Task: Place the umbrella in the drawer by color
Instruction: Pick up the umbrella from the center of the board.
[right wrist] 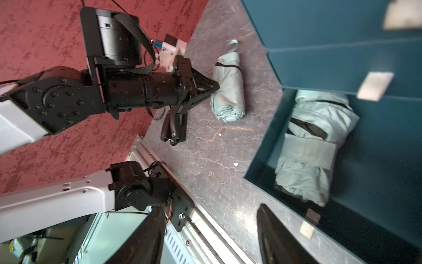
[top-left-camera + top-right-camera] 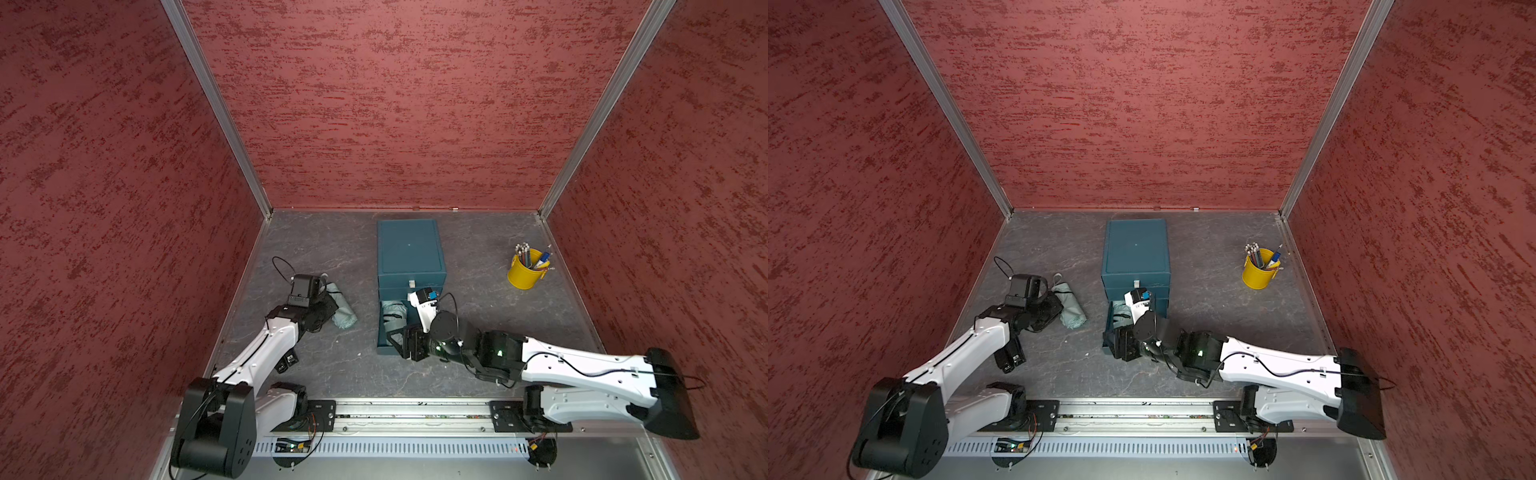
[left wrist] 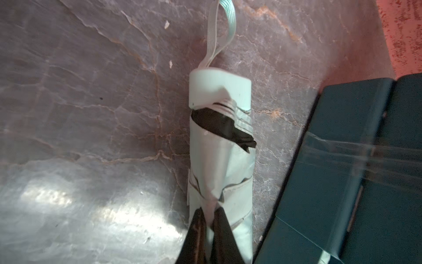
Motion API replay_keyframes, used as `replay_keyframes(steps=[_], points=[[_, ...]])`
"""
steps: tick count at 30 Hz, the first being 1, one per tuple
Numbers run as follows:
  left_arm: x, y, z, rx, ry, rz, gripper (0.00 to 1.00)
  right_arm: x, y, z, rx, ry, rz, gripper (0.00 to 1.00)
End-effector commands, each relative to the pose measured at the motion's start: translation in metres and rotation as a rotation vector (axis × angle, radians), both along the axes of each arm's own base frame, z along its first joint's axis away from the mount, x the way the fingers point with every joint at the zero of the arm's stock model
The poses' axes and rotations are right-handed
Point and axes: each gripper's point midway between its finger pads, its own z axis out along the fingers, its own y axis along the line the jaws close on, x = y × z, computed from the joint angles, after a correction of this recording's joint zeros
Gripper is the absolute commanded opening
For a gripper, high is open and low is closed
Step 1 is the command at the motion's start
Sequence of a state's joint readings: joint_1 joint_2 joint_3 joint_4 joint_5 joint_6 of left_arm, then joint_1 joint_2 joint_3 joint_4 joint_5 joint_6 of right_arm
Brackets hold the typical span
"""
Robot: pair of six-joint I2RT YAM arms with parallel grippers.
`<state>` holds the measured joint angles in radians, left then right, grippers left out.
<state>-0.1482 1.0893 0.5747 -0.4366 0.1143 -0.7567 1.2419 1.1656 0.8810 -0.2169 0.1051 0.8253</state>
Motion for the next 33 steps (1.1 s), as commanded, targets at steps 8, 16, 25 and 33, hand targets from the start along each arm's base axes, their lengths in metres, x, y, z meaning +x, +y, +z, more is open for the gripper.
replay_keyframes(steps=[8, 16, 25, 33], points=[[-0.025, -0.057, 0.127, -0.069, -0.339, -0.285, 0.00, -0.008, 0.038, 0.039, 0.124, 0.107, 0.187, 0.77], [-0.067, -0.093, 0.202, -0.214, -0.538, -0.496, 0.00, 0.010, 0.037, 0.054, 0.122, 0.055, 0.156, 0.78], [-0.088, -0.120, 0.243, -0.351, -0.640, -0.616, 0.00, 0.024, 0.031, 0.072, 0.166, -0.012, 0.092, 0.74], [-0.091, -0.139, 0.252, -0.464, -0.675, -0.631, 0.00, 0.038, 0.014, 0.070, 0.158, -0.037, -0.017, 0.53]])
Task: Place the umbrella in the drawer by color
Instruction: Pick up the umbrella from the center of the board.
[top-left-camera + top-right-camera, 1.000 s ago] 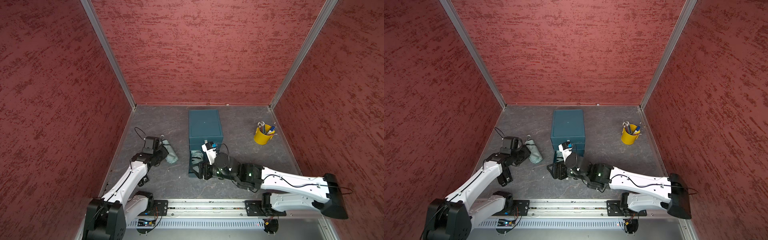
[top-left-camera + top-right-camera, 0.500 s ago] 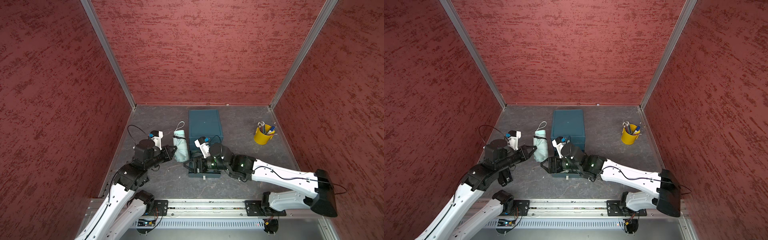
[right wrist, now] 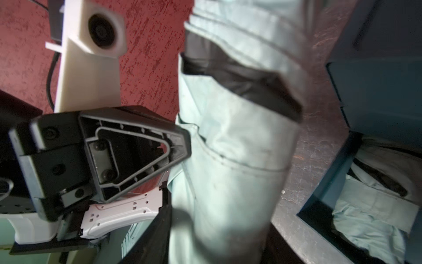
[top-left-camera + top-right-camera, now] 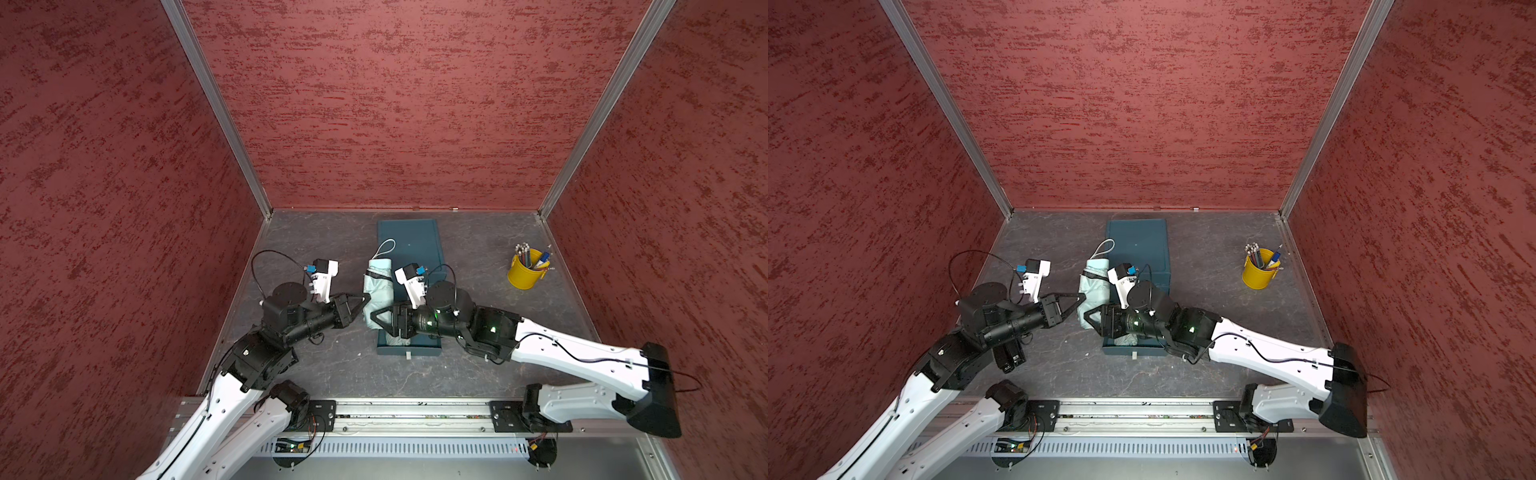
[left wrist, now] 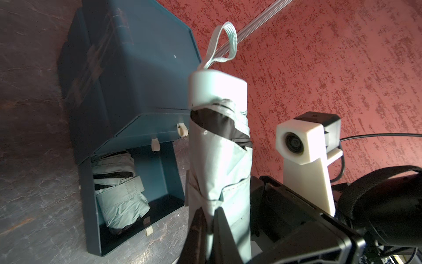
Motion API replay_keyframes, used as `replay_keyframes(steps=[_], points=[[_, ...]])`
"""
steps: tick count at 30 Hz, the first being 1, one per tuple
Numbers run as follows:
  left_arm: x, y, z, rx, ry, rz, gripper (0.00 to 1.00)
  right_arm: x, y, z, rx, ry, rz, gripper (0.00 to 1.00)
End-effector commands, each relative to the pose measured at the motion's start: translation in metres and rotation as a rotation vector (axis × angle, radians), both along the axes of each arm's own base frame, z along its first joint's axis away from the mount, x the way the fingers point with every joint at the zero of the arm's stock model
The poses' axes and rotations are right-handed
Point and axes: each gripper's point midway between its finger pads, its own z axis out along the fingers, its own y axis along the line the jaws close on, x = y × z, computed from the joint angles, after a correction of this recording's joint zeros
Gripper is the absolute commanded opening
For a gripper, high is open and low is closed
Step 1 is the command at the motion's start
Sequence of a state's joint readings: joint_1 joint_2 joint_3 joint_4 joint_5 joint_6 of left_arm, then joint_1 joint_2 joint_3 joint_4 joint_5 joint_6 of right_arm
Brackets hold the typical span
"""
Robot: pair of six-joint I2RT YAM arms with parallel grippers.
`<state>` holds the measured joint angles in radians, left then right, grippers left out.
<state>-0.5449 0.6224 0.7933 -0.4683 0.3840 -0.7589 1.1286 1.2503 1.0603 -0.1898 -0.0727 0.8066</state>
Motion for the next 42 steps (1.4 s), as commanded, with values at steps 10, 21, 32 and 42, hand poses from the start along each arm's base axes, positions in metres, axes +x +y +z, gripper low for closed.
replay_keyframes(steps=[10, 21, 32, 42], points=[[-0.003, -0.023, 0.038, -0.152, -0.115, -0.054, 0.00, 0.010, -0.024, 0.013, 0.038, -0.062, -0.096, 0.63], [0.003, -0.027, 0.032, -0.188, -0.110, -0.033, 0.00, 0.001, -0.038, 0.018, 0.067, -0.084, -0.084, 0.51], [0.004, -0.030, 0.031, -0.239, -0.112, -0.027, 0.00, -0.004, -0.054, 0.029, 0.153, -0.122, -0.102, 0.60], [0.004, -0.035, 0.028, -0.243, -0.111, -0.027, 0.00, -0.003, -0.051, 0.028, 0.152, -0.134, -0.108, 0.45]])
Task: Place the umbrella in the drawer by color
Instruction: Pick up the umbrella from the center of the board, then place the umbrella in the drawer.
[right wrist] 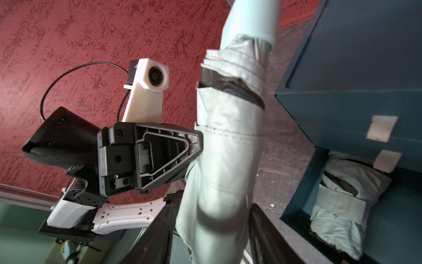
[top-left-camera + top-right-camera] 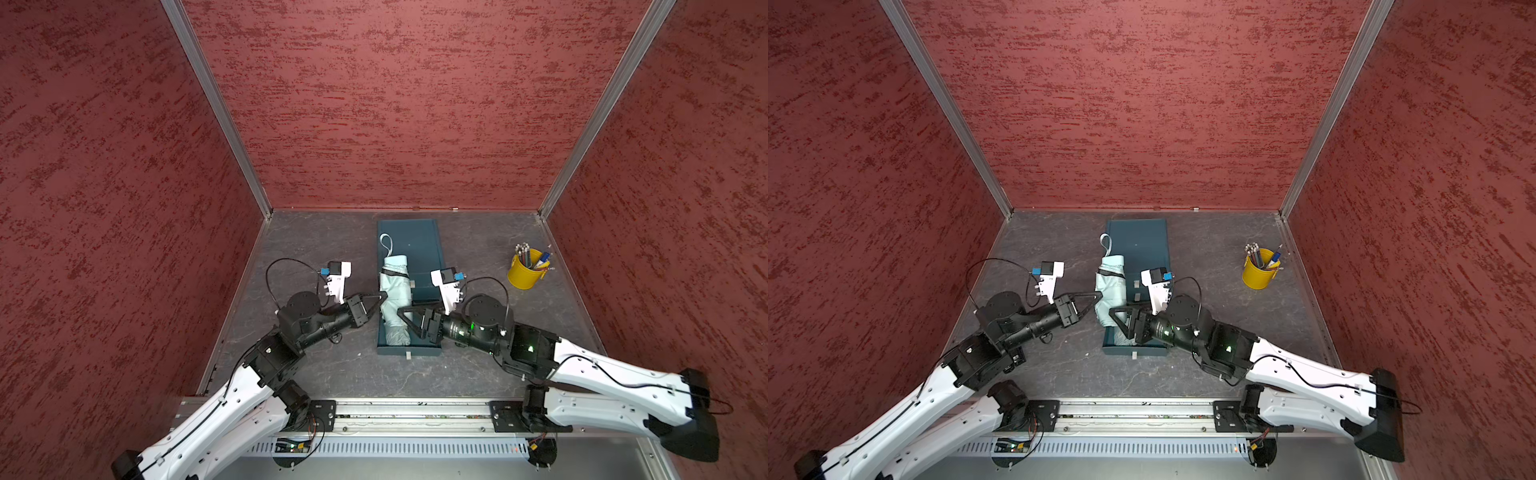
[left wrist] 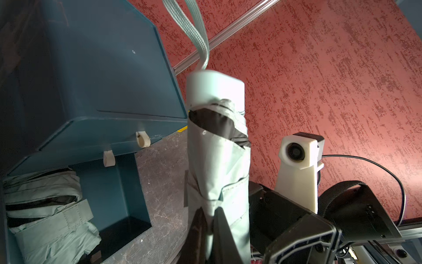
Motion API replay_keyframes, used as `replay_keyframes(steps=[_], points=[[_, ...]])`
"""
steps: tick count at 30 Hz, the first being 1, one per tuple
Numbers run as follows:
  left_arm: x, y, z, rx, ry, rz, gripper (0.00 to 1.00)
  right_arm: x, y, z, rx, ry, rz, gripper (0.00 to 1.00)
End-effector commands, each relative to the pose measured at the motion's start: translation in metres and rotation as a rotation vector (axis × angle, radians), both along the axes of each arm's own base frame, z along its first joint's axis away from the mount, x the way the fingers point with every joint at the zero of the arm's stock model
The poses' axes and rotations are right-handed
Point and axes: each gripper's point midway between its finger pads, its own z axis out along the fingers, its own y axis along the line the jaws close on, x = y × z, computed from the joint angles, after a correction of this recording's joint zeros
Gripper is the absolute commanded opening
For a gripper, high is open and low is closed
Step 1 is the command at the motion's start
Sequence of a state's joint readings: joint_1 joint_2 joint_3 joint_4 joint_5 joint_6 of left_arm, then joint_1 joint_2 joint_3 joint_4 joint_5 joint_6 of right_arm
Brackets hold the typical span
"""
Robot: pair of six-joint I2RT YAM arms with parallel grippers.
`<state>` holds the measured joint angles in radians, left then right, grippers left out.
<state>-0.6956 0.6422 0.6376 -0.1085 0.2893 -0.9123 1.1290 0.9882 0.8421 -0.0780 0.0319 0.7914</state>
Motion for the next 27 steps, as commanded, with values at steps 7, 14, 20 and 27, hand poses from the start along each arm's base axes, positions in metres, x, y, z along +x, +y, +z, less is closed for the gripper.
replay_keyframes(steps=[7, 14, 20, 27], points=[[0.001, 0.001, 0.018, -0.051, -0.063, 0.018, 0.00, 0.003, 0.000, 0.007, 0.034, -0.020, -0.023, 0.16], [0.005, 0.006, 0.008, -0.001, -0.064, 0.053, 0.58, -0.001, -0.020, 0.009, -0.038, 0.016, -0.048, 0.00], [0.021, 0.038, 0.002, 0.216, -0.095, 0.221, 0.84, -0.038, -0.061, -0.023, -0.257, 0.210, 0.015, 0.00], [0.052, 0.042, -0.006, 0.384, -0.068, 0.267, 0.89, -0.083, -0.081, -0.055, -0.186, 0.493, 0.096, 0.00]])
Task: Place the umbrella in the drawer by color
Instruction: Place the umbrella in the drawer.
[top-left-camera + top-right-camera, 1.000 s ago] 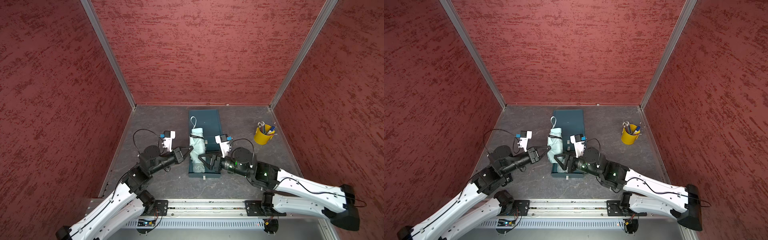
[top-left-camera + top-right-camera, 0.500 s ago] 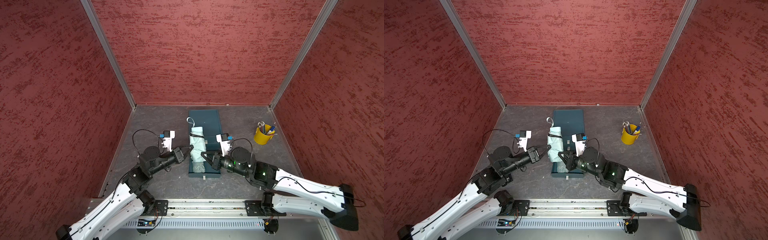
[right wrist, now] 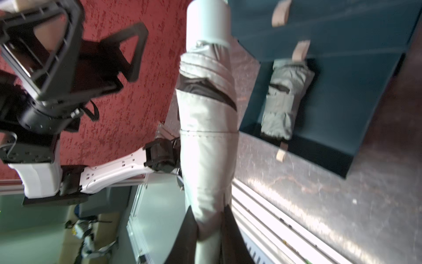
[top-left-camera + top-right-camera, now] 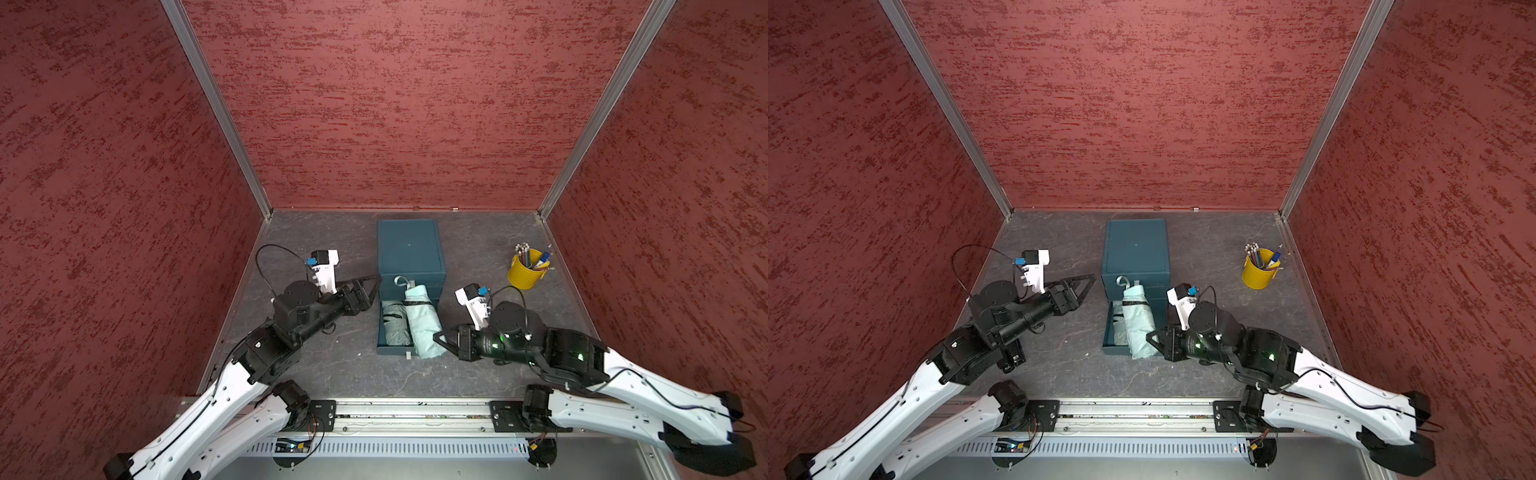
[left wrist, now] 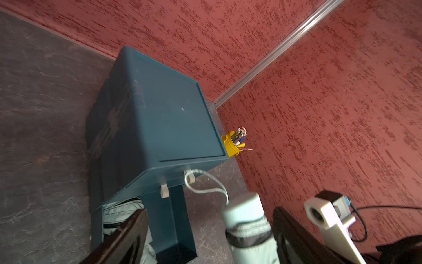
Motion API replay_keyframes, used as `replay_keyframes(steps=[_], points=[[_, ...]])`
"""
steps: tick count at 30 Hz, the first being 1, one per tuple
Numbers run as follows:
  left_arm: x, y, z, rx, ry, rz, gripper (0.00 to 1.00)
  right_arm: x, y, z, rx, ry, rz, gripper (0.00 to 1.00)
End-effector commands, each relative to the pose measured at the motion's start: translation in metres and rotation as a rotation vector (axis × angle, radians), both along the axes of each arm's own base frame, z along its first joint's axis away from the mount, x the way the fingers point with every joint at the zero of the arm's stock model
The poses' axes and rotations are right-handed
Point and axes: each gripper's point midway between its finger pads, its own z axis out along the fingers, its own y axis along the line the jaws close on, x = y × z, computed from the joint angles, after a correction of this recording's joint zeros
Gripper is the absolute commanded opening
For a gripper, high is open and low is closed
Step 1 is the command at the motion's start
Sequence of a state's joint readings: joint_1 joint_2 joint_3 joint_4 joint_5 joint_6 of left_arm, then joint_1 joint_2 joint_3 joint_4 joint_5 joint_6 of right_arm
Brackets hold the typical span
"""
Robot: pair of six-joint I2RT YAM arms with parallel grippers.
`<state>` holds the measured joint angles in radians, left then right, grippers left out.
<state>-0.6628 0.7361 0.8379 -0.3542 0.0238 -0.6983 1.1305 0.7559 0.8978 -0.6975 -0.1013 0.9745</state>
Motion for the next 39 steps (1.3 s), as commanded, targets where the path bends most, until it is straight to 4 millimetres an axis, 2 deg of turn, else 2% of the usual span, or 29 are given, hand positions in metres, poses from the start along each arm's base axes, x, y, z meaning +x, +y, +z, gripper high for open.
replay_keyframes(steps=[1, 5, 12, 19, 26, 29, 31, 39], points=[[0.015, 0.002, -0.016, 0.120, 0.029, 0.012, 0.88, -0.023, -0.005, -0.014, 0.040, 0.167, 0.019, 0.00], [0.032, -0.009, -0.024, 0.135, 0.048, -0.015, 0.86, -0.022, -0.003, -0.022, 0.065, 0.208, -0.007, 0.00], [0.054, -0.024, -0.044, 0.181, 0.095, -0.040, 0.82, -0.002, 0.012, -0.044, -0.018, 0.252, -0.093, 0.00], [0.076, -0.020, -0.064, 0.201, 0.171, -0.005, 0.81, 0.021, 0.026, -0.065, -0.023, 0.349, -0.153, 0.00], [0.085, -0.011, -0.093, 0.280, 0.228, 0.029, 0.80, 0.041, 0.030, -0.079, 0.048, 0.405, -0.203, 0.00], [0.086, -0.011, -0.104, 0.294, 0.248, 0.028, 0.79, 0.047, 0.035, -0.095, 0.032, 0.442, -0.209, 0.00], [0.087, -0.011, -0.107, 0.302, 0.255, 0.024, 0.79, 0.052, 0.038, -0.103, 0.042, 0.453, -0.215, 0.00], [0.088, -0.004, -0.114, 0.322, 0.270, 0.037, 0.77, 0.082, 0.034, -0.105, 0.026, 0.417, -0.263, 0.00]])
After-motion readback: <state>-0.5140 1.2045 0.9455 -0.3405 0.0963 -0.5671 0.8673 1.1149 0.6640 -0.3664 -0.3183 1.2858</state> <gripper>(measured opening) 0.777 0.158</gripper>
